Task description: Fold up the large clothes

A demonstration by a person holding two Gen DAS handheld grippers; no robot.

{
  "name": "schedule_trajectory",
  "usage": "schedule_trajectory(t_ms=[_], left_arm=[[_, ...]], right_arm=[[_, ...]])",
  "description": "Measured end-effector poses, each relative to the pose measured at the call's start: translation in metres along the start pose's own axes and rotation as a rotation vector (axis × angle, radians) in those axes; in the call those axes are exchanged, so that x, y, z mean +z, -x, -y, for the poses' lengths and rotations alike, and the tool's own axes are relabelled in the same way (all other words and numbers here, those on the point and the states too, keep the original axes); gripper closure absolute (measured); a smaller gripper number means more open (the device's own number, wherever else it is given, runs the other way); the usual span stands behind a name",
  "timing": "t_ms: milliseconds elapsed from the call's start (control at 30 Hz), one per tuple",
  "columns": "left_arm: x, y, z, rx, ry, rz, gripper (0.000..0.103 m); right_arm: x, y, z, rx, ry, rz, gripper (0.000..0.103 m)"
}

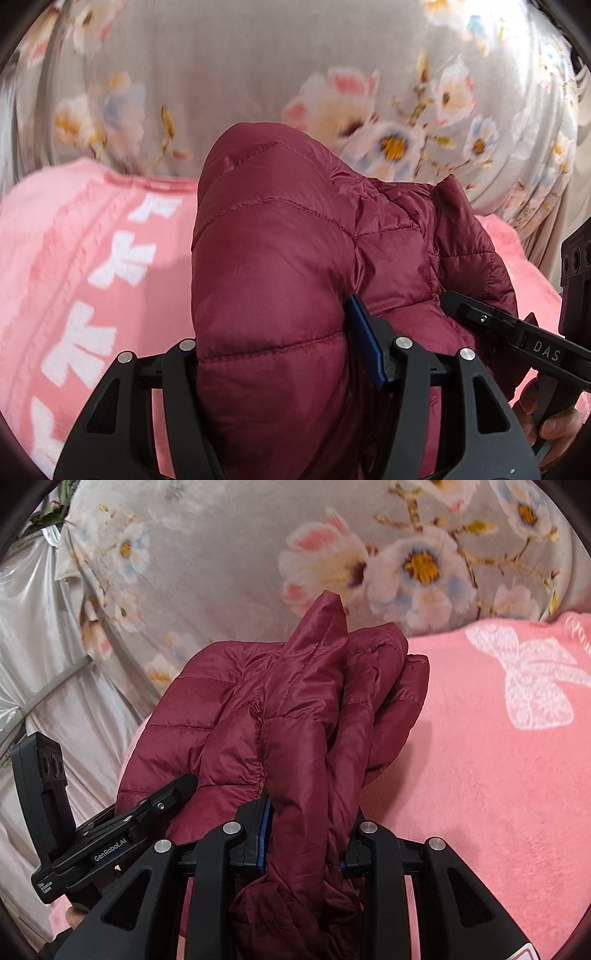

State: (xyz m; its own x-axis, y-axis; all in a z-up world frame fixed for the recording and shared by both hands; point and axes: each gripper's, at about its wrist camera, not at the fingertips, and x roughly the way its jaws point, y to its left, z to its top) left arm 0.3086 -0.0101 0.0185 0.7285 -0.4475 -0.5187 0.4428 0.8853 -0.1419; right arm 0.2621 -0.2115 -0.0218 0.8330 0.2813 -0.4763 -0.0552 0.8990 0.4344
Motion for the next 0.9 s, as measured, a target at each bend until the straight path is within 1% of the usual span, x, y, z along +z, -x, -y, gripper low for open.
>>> schedule_trajectory(t_ms=[133,200,300,467,667,733,767,833,867,900], left_arm=[[-0.017,-0.023,-0.010,0.015,0.009,-0.047,0.046],[-0.023,-0.027,-0.014,0.028,0.010,-0.047,0.045],[-0.025,-0.028,-0.015,0.031,0.010,-0.047,0.043],[-0.027,-0.032,-0.014,0.056,0.003,-0.059,0.040],[-0.026,-0.035,-0.012,0.088,0.004,-0.073,0.038],[-0.026,-0.037,-0.012,0.100,0.005,-0.080,0.037],[-0.026,-0.038,-0.012,0.107,0.006,-0.084,0.036],[-0.027,-0.039,-0.012,0.125,0.009,-0.088,0.032],[-0.027,-0.039,-0.012,0.141,0.010,-0.090,0.029],[-0.028,-0.040,-0.012,0.154,0.011,-0.090,0.021]], right_arm=[[-0.013,-0.022,0.012,-0.019,-0.012,-0.036,0.076],[-0.017,-0.024,0.016,-0.020,-0.016,-0.037,0.073],[-0.021,-0.027,0.019,-0.032,-0.013,-0.046,0.071],[-0.022,-0.029,0.018,-0.048,-0.003,-0.052,0.070],[-0.021,-0.035,0.020,-0.072,-0.012,-0.078,0.064],[-0.020,-0.037,0.021,-0.084,-0.021,-0.090,0.059],[-0.020,-0.038,0.022,-0.089,-0.026,-0.095,0.055],[-0.019,-0.041,0.027,-0.105,-0.056,-0.113,0.045],[-0.020,-0.041,0.031,-0.114,-0.078,-0.118,0.034],[-0.020,-0.040,0.038,-0.110,-0.118,-0.126,0.026]])
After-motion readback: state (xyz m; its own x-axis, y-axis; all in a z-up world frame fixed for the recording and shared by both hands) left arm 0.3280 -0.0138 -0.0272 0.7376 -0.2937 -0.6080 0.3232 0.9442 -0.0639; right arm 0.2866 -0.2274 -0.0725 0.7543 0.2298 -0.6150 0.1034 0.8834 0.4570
